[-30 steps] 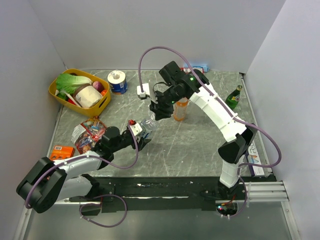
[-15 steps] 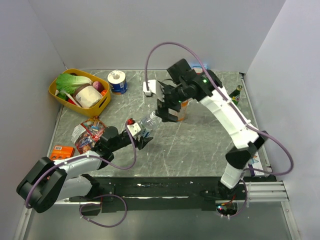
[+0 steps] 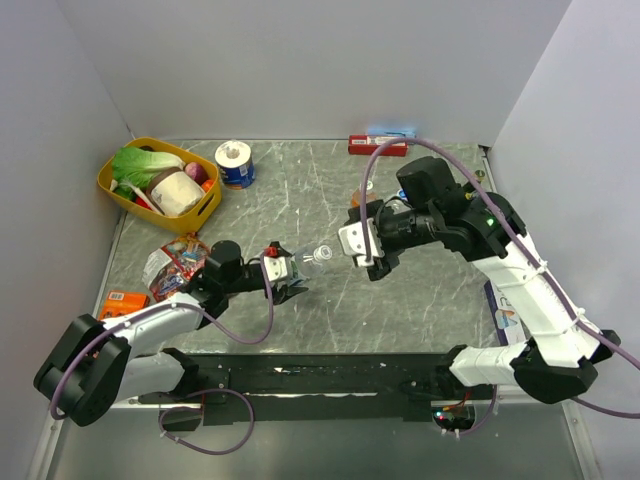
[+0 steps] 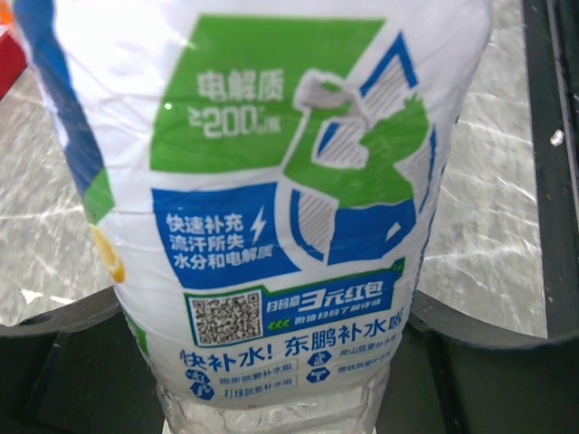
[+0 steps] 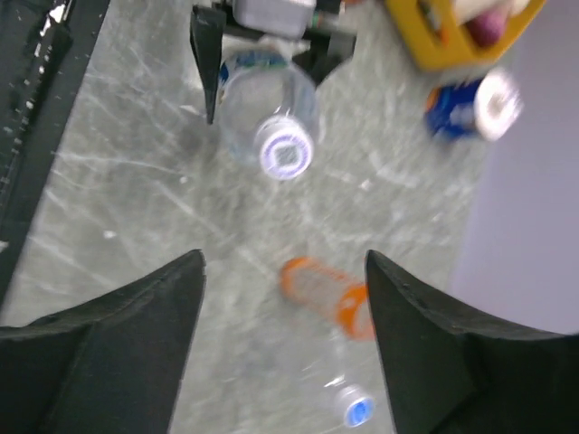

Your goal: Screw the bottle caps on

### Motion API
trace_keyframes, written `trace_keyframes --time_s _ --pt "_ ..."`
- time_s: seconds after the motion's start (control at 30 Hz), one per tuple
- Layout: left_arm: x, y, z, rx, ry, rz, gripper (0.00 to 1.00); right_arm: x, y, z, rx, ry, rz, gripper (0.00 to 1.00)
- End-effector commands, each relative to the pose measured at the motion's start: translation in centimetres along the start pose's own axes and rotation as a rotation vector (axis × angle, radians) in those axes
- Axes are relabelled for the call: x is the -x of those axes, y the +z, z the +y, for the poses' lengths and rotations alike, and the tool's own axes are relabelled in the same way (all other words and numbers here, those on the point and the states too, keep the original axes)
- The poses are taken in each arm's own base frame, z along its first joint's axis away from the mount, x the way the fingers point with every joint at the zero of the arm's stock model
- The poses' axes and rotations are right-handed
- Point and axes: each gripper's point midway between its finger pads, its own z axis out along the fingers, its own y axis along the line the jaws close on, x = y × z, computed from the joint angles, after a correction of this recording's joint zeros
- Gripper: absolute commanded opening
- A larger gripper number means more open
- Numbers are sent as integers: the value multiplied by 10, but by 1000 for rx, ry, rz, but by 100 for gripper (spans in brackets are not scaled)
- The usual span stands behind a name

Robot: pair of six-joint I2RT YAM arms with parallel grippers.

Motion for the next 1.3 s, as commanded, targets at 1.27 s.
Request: trace_keyframes --time_s 1.27 --pt "29 13 -6 -186 170 -44 1 0 59 36 327 -402 -82 50"
